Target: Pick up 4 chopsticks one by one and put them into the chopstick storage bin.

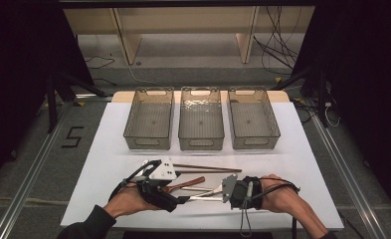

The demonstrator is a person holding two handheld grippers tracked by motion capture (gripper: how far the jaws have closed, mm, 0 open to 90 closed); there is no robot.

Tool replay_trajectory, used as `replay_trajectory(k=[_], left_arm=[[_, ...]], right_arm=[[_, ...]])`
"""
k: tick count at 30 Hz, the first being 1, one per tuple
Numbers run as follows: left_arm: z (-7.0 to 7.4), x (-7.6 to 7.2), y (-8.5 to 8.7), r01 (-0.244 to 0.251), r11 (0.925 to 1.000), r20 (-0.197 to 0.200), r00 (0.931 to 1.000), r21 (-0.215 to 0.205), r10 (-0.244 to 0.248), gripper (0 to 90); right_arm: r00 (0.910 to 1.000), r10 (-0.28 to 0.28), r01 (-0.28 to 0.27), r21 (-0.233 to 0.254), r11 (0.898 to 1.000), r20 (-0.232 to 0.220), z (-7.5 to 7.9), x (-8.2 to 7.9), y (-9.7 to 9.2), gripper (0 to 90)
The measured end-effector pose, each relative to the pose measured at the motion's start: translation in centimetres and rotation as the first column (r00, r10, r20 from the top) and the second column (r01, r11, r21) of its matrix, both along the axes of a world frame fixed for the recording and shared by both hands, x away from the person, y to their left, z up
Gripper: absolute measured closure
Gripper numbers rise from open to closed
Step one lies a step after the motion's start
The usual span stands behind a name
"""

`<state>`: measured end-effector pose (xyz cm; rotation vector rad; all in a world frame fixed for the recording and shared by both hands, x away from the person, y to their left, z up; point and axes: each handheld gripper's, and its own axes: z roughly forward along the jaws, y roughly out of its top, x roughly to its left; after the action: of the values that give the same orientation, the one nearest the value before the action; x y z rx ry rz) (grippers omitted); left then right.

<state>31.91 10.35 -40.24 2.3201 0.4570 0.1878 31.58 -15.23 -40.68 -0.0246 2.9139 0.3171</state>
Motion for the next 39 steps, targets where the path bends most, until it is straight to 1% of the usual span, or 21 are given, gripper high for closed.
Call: replay_trajectory(k=[2,3,4,6,7,8,9,10,12,13,15,18,21,23,25,26,30,33,35,39], left_arm=[[-0.2,0.0,-0.3,0.016,0.9997,-0.007,0.9998,0.02,-0.016,25.5],[-0.3,0.0,-0.5,0.032,0.999,-0.005,0.9995,0.032,-0.032,27.0],[-0.4,-0.1,-0.7,0.042,0.9985,-0.01,0.9991,0.035,-0.042,28.6],[-0.6,-0.2,-1.1,0.062,0.9963,-0.018,0.998,0.059,-0.061,32.5],[-0.7,-0.3,-1.3,0.078,0.9937,-0.016,0.9969,0.081,-0.076,32.5],[-0.9,-0.4,-1.5,0.086,0.9914,-0.01,0.9963,0.098,-0.085,35.9],[-1.0,-0.5,-1.6,0.098,0.9891,0.002,0.9951,0.11,-0.099,35.9],[-1.1,-0.6,-1.8,0.108,0.9872,0.005,0.994,0.118,-0.109,38.6],[-1.3,-0.7,-2.1,0.129,0.9832,-0.009,0.9916,0.129,-0.129,42.1],[-1.3,-0.7,-2.2,0.139,0.9807,-0.012,0.9903,0.138,-0.138,45.4],[-1.5,-0.8,-2.4,0.151,0.9765,-0.014,0.9885,0.154,-0.15,46.7],[-1.7,-0.9,-2.6,0.168,0.9725,-0.02,0.9858,0.162,-0.167,50.7],[-1.7,-0.9,-2.7,0.183,0.9684,-0.021,0.9831,0.17,-0.182,56.0],[-1.8,-0.9,-2.8,0.19,0.9666,-0.026,0.9817,0.172,-0.188,59.1],[-2.0,-0.9,-3.0,0.206,0.9614,-0.033,0.9785,0.182,-0.204,63.0],[-2.0,-0.9,-3.1,0.211,0.9592,-0.035,0.9774,0.188,-0.209,63.0],[-2.2,-1.0,-3.2,0.225,0.9562,-0.048,0.9744,0.187,-0.22,69.2],[-2.2,-1.0,-3.3,0.241,0.9518,-0.062,0.9705,0.19,-0.233,71.0],[-2.3,-1.0,-3.4,0.246,0.9494,-0.065,0.9691,0.195,-0.238,73.6],[-2.5,-1.0,-3.4,0.249,0.9489,-0.068,0.9683,0.194,-0.24,81.2]], right_arm=[[0.9999,0.012,-0.012,0.003,1.0,0.009,0.0,0.0,0.2,85.9],[0.9999,0.009,-0.009,0.005,1.0,0.01,-0.1,-0.1,0.3,85.9],[0.9999,0.009,-0.009,-0.004,1.0,0.011,-0.1,-0.1,0.4,85.9],[0.9996,0.022,-0.022,-0.009,1.0,0.02,0.0,-0.2,0.8,85.9],[0.9996,0.022,-0.022,-0.009,1.0,0.02,0.0,-0.2,0.8,85.9],[0.9995,0.023,-0.022,-0.01,1.0,0.023,0.0,-0.4,1.0,85.9],[0.9995,0.023,-0.022,-0.01,1.0,0.023,0.0,-0.4,1.0,85.9],[0.9993,0.024,-0.024,0.004,1.0,0.029,0.0,-0.4,1.1,85.9],[0.9989,0.031,-0.03,-0.008,1.0,0.035,0.1,-0.5,1.2,85.9],[0.9983,0.04,-0.04,0.003,0.999,0.043,0.0,-0.5,1.3,85.9],[0.9986,0.033,-0.034,0.0,0.999,0.04,0.0,-0.6,1.3,85.9],[0.9981,0.045,-0.044,-0.013,0.999,0.041,0.0,-0.6,1.4,85.9],[0.9981,0.05,-0.05,-0.016,0.999,0.035,0.0,-0.7,1.5,85.9],[0.997,0.065,-0.065,-0.016,0.998,0.042,-0.1,-0.8,1.6,85.9],[0.9962,0.075,-0.074,-0.018,0.997,0.044,-0.1,-0.9,1.7,85.9],[0.9962,0.075,-0.074,-0.018,0.997,0.044,-0.1,-0.9,1.7,85.9],[0.9946,0.091,-0.09,-0.02,0.996,0.049,-0.2,-1.2,1.9,85.9],[0.9941,0.097,-0.096,-0.02,0.995,0.049,-0.1,-1.3,2.0,85.9],[0.993,0.106,-0.105,-0.022,0.994,0.052,-0.1,-1.4,2.1,85.9],[0.991,0.121,-0.119,-0.024,0.993,0.057,-0.1,-1.4,2.1,85.9]])
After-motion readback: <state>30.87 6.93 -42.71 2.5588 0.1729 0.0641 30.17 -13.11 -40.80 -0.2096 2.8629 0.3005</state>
